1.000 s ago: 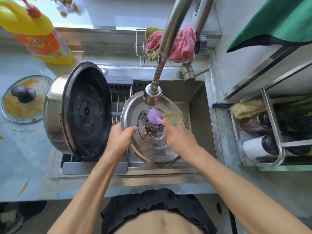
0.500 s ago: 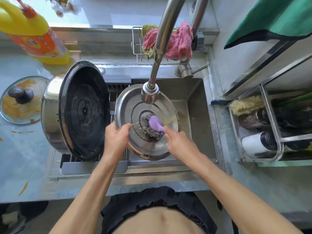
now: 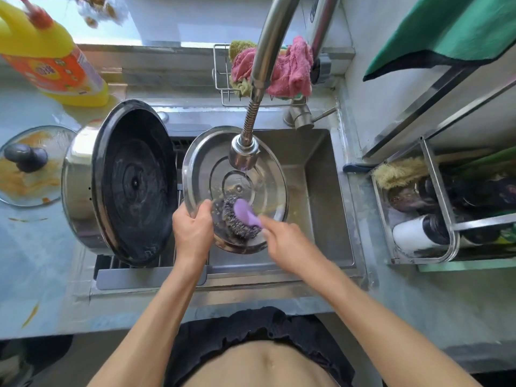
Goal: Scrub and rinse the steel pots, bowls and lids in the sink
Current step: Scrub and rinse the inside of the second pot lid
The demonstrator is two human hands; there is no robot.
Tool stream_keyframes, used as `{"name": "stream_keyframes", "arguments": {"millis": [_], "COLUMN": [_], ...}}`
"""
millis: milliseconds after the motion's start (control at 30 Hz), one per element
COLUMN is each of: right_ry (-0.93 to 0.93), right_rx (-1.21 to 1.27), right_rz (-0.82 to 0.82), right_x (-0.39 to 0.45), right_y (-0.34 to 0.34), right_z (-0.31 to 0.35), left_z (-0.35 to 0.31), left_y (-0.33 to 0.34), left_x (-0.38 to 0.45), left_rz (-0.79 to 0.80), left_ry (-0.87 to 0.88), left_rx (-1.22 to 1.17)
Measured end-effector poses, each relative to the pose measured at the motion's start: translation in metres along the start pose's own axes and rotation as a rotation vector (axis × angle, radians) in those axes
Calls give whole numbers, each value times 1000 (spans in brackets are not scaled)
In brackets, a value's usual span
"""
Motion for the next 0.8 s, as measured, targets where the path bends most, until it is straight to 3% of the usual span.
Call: {"name": "stream_keyframes", "arguments": {"millis": [100,200,333,433,567,700,800], "right_ry": [174,72,160,68,148,41,164], "right_rx": [-101,-68,-154,-107,-192,-120,-190], "right_rz": [-108,42,-22,90,-2,71,-40], "right_x": [13,-5,2,-13,-3,-15,-8], "right_y": [-23,2,-15,4,-11,11,-6], "right_z": [-30,-9,-28,-3,-21,0,-23], "left_z": [1,6,12,11,14,16,18], "left_y": [5,9,11,10,5,4,6], "left_x": [-2,0,-2,0,-1,3,3], "left_rz": [2,-28,-52,-81,-100,-139,-126], "left_ry": [-5,-38,-47,-49,-45,-51,-49], "left_rx": [-11,-20,-43,-54,-69,-87,-101]}}
Point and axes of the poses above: each hand's wrist, its own x-axis towards the middle knuckle, its own y-axis out of the palm, z = x × y, the point moved 7 cm from there along x, towards the middle knuckle, and after that the axes turned 7 degrees about x, right-handed, at the moved point
